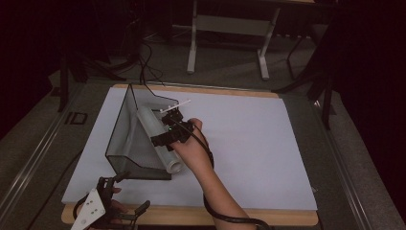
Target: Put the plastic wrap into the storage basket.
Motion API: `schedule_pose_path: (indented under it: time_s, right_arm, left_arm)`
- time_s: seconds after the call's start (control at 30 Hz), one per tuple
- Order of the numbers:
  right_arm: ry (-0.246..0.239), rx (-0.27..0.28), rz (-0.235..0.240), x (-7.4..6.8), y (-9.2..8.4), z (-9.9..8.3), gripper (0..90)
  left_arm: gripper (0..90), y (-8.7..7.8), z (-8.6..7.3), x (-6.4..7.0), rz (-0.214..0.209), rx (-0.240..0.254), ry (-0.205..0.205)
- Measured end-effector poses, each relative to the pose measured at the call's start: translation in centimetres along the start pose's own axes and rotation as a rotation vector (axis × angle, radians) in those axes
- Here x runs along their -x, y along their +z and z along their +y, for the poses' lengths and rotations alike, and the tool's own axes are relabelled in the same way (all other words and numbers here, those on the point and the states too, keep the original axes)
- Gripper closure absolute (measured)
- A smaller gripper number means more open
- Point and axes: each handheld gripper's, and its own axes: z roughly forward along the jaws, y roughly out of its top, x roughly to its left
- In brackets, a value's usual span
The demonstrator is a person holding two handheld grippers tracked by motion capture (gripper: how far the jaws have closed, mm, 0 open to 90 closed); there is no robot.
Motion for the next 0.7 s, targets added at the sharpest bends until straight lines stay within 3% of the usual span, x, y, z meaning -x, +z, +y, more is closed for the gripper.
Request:
schedule_pose_path:
  time_s: [0.1,0.43,0.6,0.7]
  right_arm:
    - [-0.018,0.028,0.039,0.2,-1.1,-0.4,14.4]
    - [-0.082,0.119,0.046,1.1,-4.8,-2.2,14.3]
    - [-0.09,0.135,0.024,1.8,-6.0,-3.0,14.1]
    - [-0.113,0.143,-0.004,2.5,-7.3,-4.4,14.1]
  left_arm:
    - [1.6,0.1,0.0,0.0,0.002,-0.003,0.0]
    - [1.6,0.2,-0.1,0.0,0.001,-0.004,-0.001]
    - [1.5,0.3,-0.1,0.1,0.002,-0.009,-0.001]
    - [1.6,0.2,-0.1,0.0,0.003,-0.01,-0.003]
